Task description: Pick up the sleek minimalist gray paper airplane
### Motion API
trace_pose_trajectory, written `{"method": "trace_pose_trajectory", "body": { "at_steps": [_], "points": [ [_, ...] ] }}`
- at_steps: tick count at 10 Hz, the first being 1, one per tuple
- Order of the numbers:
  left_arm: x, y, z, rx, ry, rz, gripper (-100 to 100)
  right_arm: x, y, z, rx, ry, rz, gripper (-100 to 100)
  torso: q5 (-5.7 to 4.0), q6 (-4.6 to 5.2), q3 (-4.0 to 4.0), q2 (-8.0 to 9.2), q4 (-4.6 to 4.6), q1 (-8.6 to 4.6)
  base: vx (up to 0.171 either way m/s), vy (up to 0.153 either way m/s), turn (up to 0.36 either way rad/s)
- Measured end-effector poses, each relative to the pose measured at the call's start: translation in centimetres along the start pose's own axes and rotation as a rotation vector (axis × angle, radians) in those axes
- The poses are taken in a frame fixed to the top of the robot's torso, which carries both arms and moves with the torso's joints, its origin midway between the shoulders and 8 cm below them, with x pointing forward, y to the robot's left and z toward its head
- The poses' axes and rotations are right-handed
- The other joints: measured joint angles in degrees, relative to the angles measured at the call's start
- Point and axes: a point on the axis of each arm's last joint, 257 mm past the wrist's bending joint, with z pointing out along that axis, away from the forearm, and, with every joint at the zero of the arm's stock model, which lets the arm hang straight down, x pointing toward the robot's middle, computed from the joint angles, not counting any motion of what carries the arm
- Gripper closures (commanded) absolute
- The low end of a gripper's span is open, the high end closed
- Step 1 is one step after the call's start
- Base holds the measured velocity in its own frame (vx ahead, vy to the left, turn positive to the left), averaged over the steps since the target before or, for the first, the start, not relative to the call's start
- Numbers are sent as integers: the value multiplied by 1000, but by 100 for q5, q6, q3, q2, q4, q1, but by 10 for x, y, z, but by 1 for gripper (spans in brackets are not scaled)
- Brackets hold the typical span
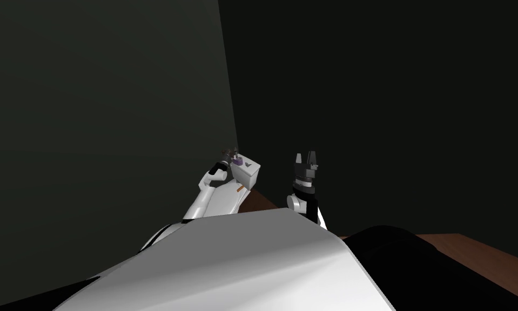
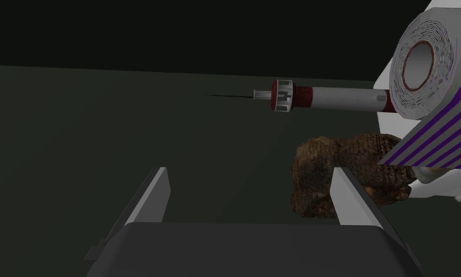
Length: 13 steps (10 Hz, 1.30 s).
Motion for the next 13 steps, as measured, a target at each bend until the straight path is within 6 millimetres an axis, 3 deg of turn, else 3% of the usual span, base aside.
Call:
{"method": "trace_pose_trajectory", "body": {
  "at_steps": [4,13],
  "points": [
    [6,21,25,-111,8,-13,-100,0,0,0,0,0,0,0,0,-1,0,0,0,-1,6,-7,22],
    [27,65,61,-349,26,-38,-100,0,0,0,0,0,0,0,0,-1,0,0,-1,-2,8,-9,26]
  ]
}}
